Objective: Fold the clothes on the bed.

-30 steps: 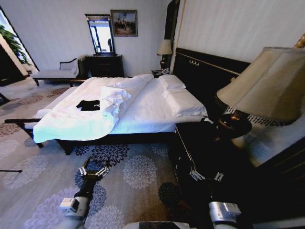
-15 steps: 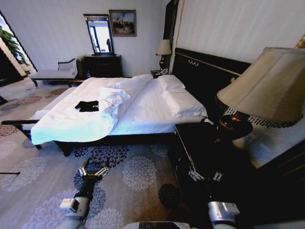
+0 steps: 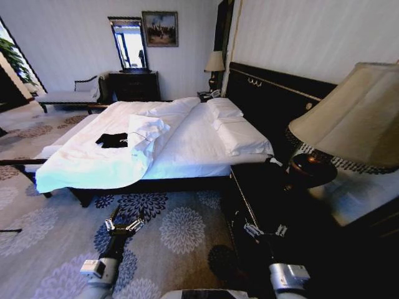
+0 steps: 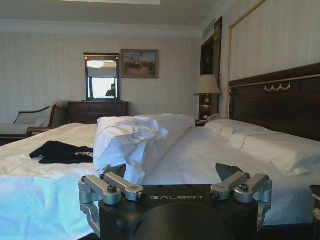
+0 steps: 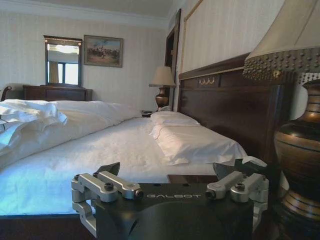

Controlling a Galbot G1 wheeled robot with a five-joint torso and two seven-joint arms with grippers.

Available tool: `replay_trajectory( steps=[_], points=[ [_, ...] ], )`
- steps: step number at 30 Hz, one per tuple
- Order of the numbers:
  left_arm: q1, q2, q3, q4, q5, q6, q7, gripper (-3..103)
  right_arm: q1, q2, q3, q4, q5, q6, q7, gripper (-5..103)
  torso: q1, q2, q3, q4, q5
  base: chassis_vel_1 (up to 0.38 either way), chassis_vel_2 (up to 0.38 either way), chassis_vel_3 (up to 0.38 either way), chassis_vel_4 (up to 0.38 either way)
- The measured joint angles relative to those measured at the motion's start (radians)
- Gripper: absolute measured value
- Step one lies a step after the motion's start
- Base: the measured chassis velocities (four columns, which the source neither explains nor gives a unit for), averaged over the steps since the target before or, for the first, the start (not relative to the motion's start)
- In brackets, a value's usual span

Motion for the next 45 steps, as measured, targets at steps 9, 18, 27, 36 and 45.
replay_trajectory(
  steps=[9,18,27,36,45],
  points=[
    [0.003,-0.007,0.002,0.002,0.001,0.0,-0.007,100,0.0,0.0,-0.008,-0.011,-0.008,0.001,-0.001,100,0.0,0.0,0.0,0.0,0.0,-0.071,0.069,0.073,-0.075],
    [0.022,-0.008,0.026,0.0,0.017,-0.005,0.023,100,0.007,0.0,-0.004,-0.019,-0.019,0.013,-0.014,100,0.0,0.0,0.0,0.0,0.0,-0.076,0.082,0.071,-0.079],
    [0.044,-0.013,0.033,0.013,0.035,-0.004,0.02,100,0.023,0.0,0.004,-0.026,-0.062,0.045,-0.017,100,0.0,0.0,0.0,0.0,0.0,-0.102,0.097,0.101,-0.106],
    [0.053,-0.005,0.014,0.007,0.032,0.008,0.037,100,0.027,0.0,0.013,-0.023,-0.056,0.049,-0.018,100,0.0,0.0,0.0,0.0,0.0,-0.103,0.1,0.095,-0.102],
    [0.072,-0.001,0.019,0.007,0.05,0.001,0.061,100,0.023,0.0,0.006,-0.023,-0.06,0.05,-0.017,100,0.0,0.0,0.0,0.0,0.0,-0.111,0.113,0.112,-0.108]
  ],
)
